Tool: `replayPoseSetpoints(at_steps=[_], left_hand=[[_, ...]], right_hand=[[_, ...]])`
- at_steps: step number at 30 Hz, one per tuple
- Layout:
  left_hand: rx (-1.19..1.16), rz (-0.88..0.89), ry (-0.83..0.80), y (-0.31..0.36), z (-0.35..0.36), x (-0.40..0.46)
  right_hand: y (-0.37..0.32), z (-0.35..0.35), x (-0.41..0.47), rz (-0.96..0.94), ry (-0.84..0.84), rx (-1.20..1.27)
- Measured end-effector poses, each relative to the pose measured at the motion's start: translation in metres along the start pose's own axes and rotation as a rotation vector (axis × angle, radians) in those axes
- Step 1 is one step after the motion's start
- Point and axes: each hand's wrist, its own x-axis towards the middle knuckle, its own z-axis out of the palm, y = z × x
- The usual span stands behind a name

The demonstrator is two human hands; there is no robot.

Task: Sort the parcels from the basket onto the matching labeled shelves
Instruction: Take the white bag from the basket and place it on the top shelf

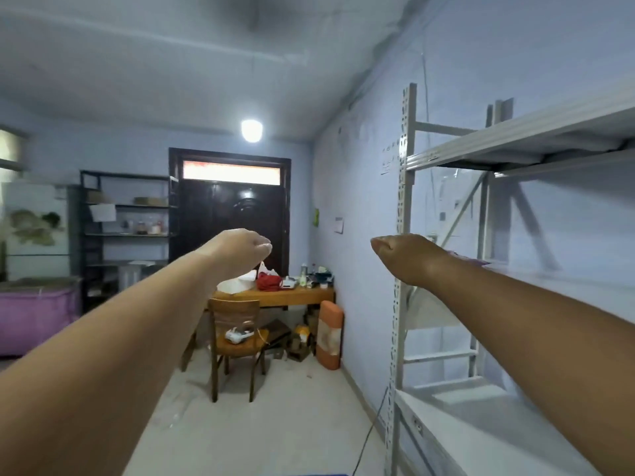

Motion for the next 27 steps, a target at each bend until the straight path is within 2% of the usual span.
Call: replayPoseSetpoints(at_steps=[6,15,20,24,27], left_hand=[[-0.065,-0.12,-0.015,-0.074,0.031,0.058],[-0.065,-0.224,-0.113,-0.115,0.125,0.138],[-0.068,-0.317,-0.131,-0.133,0.187,0.183],[-0.119,-0.386,-0.189,-0.17,0.244,0.212],[-0.151,-0.464,-0.227,-0.207,0.293,0.218]], right_hand=[[-0.025,0.067,0.079,-0.021,-0.066,0.042],[-0.013,0.159,0.166,-0.074,-0.223,-0.057],[0.008,0.217,0.233,-0.08,-0.244,0.046],[0.025,0.291,0.278,-0.058,-0.287,0.138],[0.035,0.358,0.294,-0.083,-0.389,0.19]])
